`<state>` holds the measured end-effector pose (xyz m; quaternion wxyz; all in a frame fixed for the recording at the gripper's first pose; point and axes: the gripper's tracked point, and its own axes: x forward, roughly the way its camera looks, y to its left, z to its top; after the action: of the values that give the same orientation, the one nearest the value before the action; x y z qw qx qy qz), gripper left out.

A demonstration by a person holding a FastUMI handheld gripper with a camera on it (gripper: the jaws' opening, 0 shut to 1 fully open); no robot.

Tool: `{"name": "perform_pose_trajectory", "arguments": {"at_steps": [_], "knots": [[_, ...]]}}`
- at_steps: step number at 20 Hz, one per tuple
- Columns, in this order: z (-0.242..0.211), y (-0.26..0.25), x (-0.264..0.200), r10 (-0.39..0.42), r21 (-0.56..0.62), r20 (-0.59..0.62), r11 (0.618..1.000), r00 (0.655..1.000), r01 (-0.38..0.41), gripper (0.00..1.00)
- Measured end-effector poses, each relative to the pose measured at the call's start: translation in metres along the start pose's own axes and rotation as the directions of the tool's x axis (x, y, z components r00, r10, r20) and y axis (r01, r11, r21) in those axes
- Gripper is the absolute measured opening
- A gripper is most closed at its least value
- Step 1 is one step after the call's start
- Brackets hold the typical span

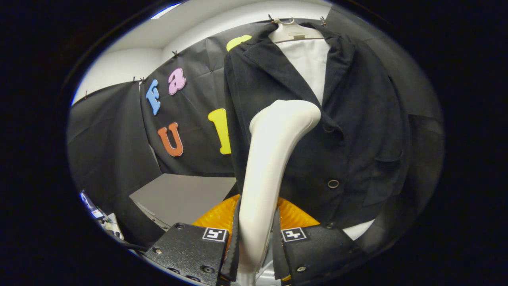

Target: Iron the clothes twice with a garment steamer, once on the left side and once on the right side.

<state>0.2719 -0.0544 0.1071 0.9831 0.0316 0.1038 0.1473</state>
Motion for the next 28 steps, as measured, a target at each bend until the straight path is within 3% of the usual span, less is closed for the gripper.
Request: {"name": "perform_pose_trajectory", "arguments": {"at_steps": [28], "knots": [[-0.155,-0.055,0.012,-0.02,0.085,-0.188,0.996,0.982,0.036,0.37]]}}
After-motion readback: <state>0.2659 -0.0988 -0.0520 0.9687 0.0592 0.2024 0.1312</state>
